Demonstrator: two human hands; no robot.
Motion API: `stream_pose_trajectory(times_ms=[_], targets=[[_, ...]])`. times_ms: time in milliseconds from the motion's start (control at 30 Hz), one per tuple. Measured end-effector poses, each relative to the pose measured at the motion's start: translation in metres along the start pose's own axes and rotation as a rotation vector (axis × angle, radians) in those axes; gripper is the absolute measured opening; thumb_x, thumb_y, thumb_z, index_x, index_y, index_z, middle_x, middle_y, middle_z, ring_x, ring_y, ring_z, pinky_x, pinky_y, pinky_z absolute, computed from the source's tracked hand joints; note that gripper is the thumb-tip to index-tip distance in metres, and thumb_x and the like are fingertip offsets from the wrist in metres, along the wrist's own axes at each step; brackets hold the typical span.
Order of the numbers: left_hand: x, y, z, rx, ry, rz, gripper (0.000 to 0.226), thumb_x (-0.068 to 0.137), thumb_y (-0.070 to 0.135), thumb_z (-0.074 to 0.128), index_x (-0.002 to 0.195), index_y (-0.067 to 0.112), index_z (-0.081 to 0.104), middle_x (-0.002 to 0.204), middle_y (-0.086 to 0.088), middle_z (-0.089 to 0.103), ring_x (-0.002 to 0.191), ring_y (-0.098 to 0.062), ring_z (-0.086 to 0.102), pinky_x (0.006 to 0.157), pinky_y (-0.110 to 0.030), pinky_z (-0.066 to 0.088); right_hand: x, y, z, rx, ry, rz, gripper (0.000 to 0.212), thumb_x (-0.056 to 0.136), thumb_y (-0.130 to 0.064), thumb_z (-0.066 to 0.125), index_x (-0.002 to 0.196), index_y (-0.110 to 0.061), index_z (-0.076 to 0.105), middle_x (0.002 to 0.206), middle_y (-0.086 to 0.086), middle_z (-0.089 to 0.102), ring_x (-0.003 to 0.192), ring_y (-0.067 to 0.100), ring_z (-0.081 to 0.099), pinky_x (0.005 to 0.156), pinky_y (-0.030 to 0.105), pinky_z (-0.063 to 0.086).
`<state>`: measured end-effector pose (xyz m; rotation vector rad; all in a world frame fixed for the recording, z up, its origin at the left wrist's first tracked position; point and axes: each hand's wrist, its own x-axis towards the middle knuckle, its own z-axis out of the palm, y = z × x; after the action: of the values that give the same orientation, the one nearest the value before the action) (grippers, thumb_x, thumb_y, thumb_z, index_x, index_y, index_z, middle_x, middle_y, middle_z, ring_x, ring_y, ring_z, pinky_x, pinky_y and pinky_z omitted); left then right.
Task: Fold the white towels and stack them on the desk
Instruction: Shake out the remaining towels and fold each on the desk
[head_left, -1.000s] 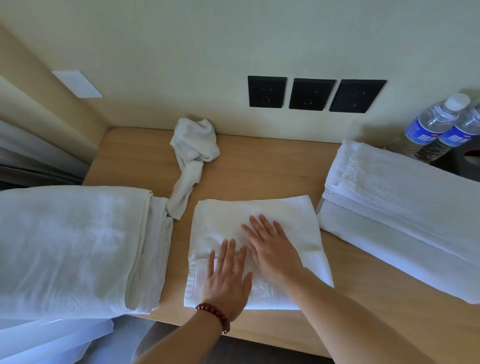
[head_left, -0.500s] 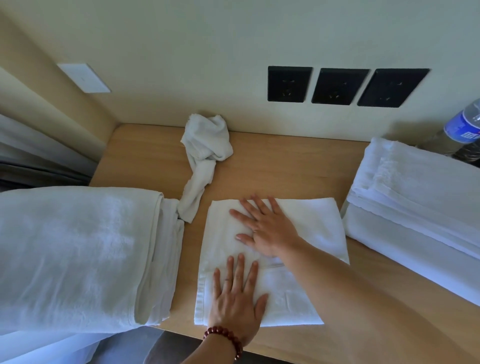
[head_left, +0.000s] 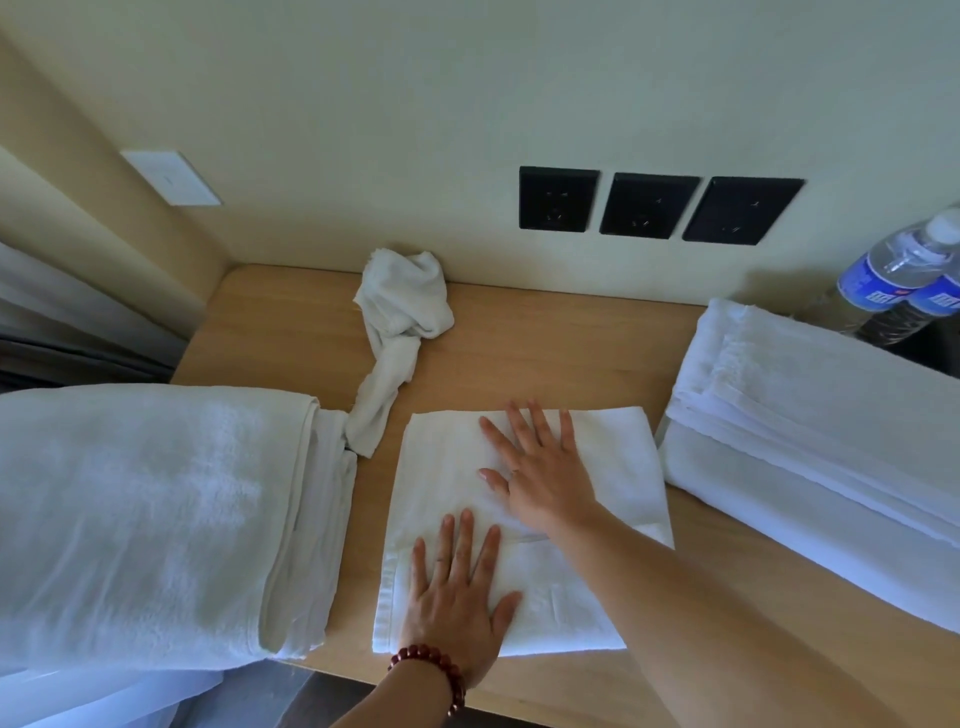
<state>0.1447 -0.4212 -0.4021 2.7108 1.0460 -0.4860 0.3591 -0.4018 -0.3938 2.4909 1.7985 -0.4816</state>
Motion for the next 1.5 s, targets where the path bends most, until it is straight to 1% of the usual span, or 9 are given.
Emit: stream_pose_trajectory(times_ms=[133, 267, 367, 433, 567, 833, 1233, 1400, 1500], targets=[[0.027, 0.009, -0.028, -0.097, 0.072, -0.082, 0.065, 0.101, 0.063, 0.017, 0.152, 0.029, 0.037, 0.164, -0.011, 0.02, 0.153, -0.028, 0.011, 0.116, -0.054, 0.012, -0.043, 0.026, 0.017, 0.008, 0.067, 0.151, 0.068, 0.099, -0.067, 0.025, 0.157, -0.033, 0.029, 0.167, 0.007, 0.02, 0.153, 0.035, 0.015, 0.119, 0.065, 0.009], [0.075, 0.014, -0.069, -0.023, 0.129, 0.047, 0.066, 0.1, 0.065, 0.008, 0.158, 0.035, 0.012, 0.167, -0.005, 0.002, 0.154, -0.027, -0.003, 0.12, -0.056, 0.002, -0.072, 0.033, 0.018, 0.037, 0.083, 0.235, 0.069, 0.099, -0.067, 0.022, 0.158, -0.033, 0.025, 0.167, 0.007, 0.016, 0.154, 0.034, 0.014, 0.119, 0.065, 0.013], [0.113, 0.009, -0.086, 0.014, 0.07, -0.044, 0.066, 0.097, 0.068, 0.0, 0.152, 0.037, -0.016, 0.161, -0.002, -0.027, 0.15, -0.029, -0.024, 0.119, -0.057, -0.012, -0.09, 0.017, 0.019, 0.083, 0.102, 0.253, 0.067, 0.101, -0.066, 0.02, 0.159, -0.033, 0.021, 0.168, 0.006, 0.01, 0.154, 0.033, 0.009, 0.12, 0.064, 0.013], [0.128, 0.004, -0.083, 0.035, 0.013, -0.074, 0.067, 0.095, 0.069, -0.004, 0.151, 0.036, -0.021, 0.159, -0.002, -0.035, 0.147, -0.029, -0.03, 0.118, -0.058, -0.015, -0.101, 0.006, 0.026, 0.12, 0.08, 0.28, 0.066, 0.101, -0.067, 0.018, 0.159, -0.035, 0.022, 0.168, 0.005, 0.011, 0.154, 0.032, 0.011, 0.119, 0.063, 0.013], [0.14, -0.01, -0.063, 0.022, -0.056, -0.067, 0.069, 0.093, 0.071, -0.004, 0.153, 0.041, -0.021, 0.158, 0.001, -0.037, 0.145, -0.028, -0.035, 0.118, -0.06, -0.013, -0.113, 0.007, 0.045, 0.124, 0.067, 0.311, 0.067, 0.099, -0.067, 0.023, 0.157, -0.035, 0.029, 0.167, 0.005, 0.017, 0.153, 0.033, 0.018, 0.117, 0.064, 0.018], [0.156, -0.013, -0.059, -0.017, 0.051, -0.092, 0.064, 0.095, 0.067, -0.002, 0.153, 0.044, -0.019, 0.163, 0.005, -0.026, 0.149, -0.022, -0.027, 0.12, -0.055, -0.011, -0.115, 0.021, 0.052, 0.064, 0.104, 0.281, 0.07, 0.096, -0.067, 0.035, 0.158, -0.036, 0.024, 0.168, 0.004, 0.015, 0.154, 0.032, 0.014, 0.118, 0.065, 0.018], [0.16, -0.02, -0.058, -0.041, 0.031, -0.14, 0.066, 0.094, 0.068, -0.005, 0.152, 0.042, -0.022, 0.163, 0.001, -0.027, 0.149, -0.024, -0.026, 0.12, -0.056, -0.01, -0.109, 0.024, 0.047, 0.105, 0.085, 0.293, 0.067, 0.098, -0.065, 0.028, 0.157, -0.033, 0.028, 0.167, 0.006, 0.019, 0.153, 0.032, 0.017, 0.118, 0.062, 0.017], [0.126, -0.01, -0.052, -0.02, 0.143, -0.032, 0.067, 0.1, 0.062, 0.009, 0.159, 0.029, 0.015, 0.167, -0.01, 0.009, 0.154, -0.028, 0.003, 0.12, -0.058, 0.009, -0.073, 0.051, 0.028, 0.127, 0.117, 0.325, 0.068, 0.099, -0.064, 0.024, 0.158, -0.03, 0.026, 0.167, 0.009, 0.015, 0.154, 0.033, 0.015, 0.12, 0.056, 0.014], [0.107, 0.016, -0.052, -0.168, 0.189, -0.152, 0.069, 0.1, 0.064, 0.006, 0.159, 0.029, 0.007, 0.167, -0.006, -0.004, 0.153, -0.025, -0.011, 0.121, -0.051, -0.003, -0.048, 0.064, 0.022, 0.113, 0.097, 0.342, 0.073, 0.097, -0.068, 0.024, 0.159, -0.029, 0.026, 0.167, 0.009, 0.012, 0.155, 0.032, 0.008, 0.122, 0.053, 0.007]])
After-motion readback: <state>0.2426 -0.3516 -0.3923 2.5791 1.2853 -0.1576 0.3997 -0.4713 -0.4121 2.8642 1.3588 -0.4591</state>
